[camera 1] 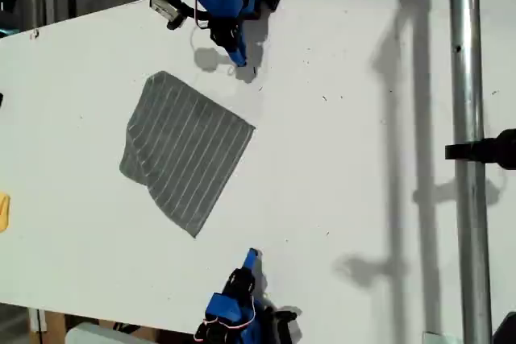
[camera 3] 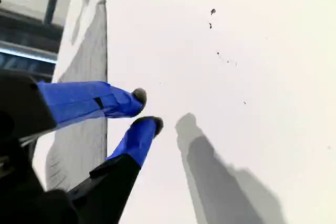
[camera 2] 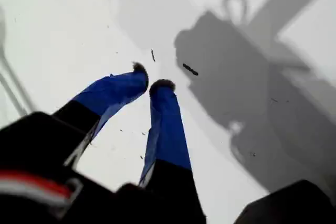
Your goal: Grasp corners of a towel and fold twice.
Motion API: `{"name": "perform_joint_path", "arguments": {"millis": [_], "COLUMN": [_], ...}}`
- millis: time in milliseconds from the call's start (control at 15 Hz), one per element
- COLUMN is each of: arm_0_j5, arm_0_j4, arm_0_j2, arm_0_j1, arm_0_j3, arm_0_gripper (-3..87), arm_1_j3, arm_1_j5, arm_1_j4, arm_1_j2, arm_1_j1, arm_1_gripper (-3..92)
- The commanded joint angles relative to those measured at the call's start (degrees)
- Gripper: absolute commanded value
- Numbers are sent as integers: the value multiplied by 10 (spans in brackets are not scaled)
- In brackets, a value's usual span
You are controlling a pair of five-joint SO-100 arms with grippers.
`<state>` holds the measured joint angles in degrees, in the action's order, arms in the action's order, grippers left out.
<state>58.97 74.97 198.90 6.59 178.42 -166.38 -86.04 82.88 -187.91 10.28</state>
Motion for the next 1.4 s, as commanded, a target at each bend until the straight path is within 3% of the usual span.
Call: {"name": "perform_joint_path", "arguments": {"millis": [0, 467, 1000, 1333], "arm_0_j5": [207, 209, 306, 173], "arm_0_j4": [-6, -6, 22, 28], "arm_0_j2": [4, 4, -5, -330], "arm_0_j1": [140, 138, 115, 170], "arm_0_j3": [3, 3, -81, -407], "arm_0_gripper": [-7, -8, -30, -30], "arm_1_j3": [4, 4, 88, 380], "arm_1_j5": [7, 4, -38, 47], "arm_1_j4": [8, 8, -21, -88], "arm_1_j2": [-4, -4, 25, 411], "arm_1_j1": [-3, -6, -40, -6], "arm_1_gripper": [-2, -2, -3, -3]}}
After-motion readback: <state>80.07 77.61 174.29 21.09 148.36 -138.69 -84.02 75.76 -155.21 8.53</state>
